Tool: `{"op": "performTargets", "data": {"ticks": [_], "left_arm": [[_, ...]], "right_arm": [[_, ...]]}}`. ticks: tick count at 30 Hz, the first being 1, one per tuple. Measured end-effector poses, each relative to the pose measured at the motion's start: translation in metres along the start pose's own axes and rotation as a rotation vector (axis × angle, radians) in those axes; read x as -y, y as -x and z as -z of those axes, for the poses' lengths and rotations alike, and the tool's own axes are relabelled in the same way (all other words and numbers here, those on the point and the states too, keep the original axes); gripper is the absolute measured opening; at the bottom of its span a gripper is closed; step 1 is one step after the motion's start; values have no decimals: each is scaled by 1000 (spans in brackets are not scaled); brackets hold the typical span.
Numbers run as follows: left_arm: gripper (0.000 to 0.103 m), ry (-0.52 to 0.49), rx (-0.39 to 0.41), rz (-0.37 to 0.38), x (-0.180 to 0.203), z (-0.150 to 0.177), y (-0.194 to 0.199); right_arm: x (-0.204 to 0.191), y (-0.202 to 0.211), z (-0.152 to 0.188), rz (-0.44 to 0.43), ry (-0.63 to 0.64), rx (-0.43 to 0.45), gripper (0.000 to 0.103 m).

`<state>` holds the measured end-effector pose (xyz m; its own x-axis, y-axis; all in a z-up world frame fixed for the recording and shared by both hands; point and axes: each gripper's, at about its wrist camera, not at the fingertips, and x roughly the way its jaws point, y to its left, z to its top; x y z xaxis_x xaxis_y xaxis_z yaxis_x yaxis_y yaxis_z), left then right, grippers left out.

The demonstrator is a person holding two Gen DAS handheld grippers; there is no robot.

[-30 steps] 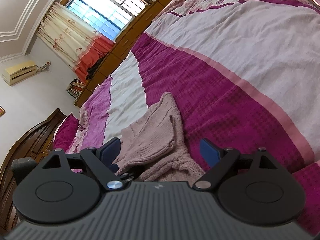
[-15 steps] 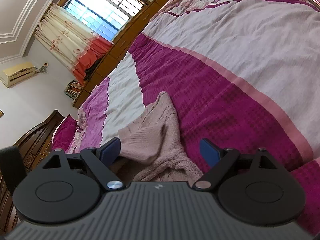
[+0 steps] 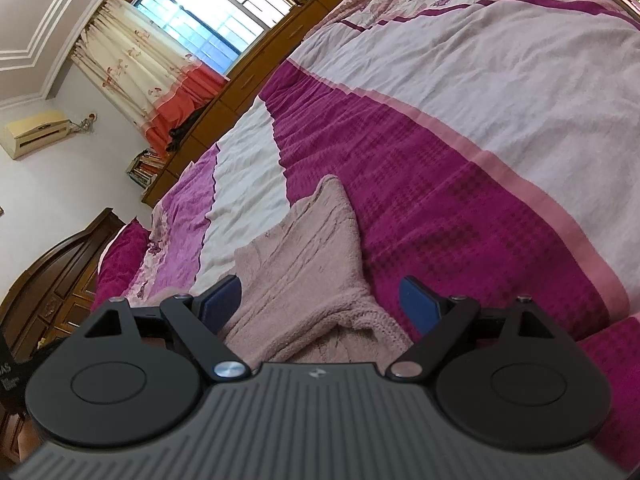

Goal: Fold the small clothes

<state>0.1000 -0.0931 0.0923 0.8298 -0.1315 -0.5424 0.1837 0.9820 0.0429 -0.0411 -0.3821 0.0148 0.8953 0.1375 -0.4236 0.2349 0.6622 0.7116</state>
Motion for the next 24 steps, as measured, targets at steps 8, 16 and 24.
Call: {"op": "performTargets", "data": {"ticks": [8,16,24], "left_arm": [[11,106,-34,-70,-41,27,8],[39,109,-128,-83,-59,55,7],[63,57,-180,-83,-65,68,11]], "right_arm": [[-4,0,1,16,36,1,91],[-9,-3,5,29,81,-15,91],[-16,-6,10,43,126,-29,91]]}}
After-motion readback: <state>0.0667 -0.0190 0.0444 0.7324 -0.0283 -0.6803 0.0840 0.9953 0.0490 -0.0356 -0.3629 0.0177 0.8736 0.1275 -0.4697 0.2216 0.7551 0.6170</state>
